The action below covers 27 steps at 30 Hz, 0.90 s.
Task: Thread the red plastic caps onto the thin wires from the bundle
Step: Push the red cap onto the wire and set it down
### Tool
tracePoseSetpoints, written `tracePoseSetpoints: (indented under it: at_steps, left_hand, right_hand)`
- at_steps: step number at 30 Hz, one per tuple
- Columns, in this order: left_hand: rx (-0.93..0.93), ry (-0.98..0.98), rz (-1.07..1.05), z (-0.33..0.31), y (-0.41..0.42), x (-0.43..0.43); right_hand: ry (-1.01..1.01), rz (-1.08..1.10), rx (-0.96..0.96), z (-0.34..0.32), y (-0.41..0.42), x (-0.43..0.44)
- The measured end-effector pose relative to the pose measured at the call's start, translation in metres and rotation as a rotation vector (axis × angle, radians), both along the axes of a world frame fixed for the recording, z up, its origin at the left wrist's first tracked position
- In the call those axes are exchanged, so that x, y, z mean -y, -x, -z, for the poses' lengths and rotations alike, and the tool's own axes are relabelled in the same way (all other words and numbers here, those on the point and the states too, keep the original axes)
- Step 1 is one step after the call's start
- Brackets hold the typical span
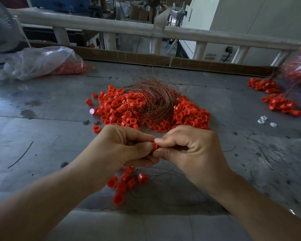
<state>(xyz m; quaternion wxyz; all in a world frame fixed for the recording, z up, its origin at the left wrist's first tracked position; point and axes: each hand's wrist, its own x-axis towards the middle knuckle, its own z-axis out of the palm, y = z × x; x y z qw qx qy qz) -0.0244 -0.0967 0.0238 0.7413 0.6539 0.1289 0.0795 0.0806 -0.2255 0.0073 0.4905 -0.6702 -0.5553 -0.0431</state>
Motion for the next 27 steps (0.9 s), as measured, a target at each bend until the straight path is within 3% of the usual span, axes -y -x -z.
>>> tracePoseSetpoints:
  at_steps: [6,12,21,24,27]
  left_hand:
    - [0.000,-0.080,-0.013,0.004,0.002,-0.001]
    - [0.005,-0.008,0.019,0.004,0.001,-0.003]
    - [0.062,0.053,0.117,0.001,0.005,-0.005]
    - [0.048,0.089,0.155,0.002,0.005,-0.006]
    - [0.069,0.124,0.181,0.002,0.006,-0.006]
  right_hand:
    - [0.019,-0.006,0.130,0.001,0.002,0.000]
    - [0.003,-0.043,0.058,-0.002,-0.001,0.002]
    - [0.074,-0.165,-0.353,-0.007,-0.002,0.003]
    - [0.222,-0.195,-0.240,-0.011,-0.001,0.004]
    - [0.243,-0.177,-0.137,-0.014,0.000,0.005]
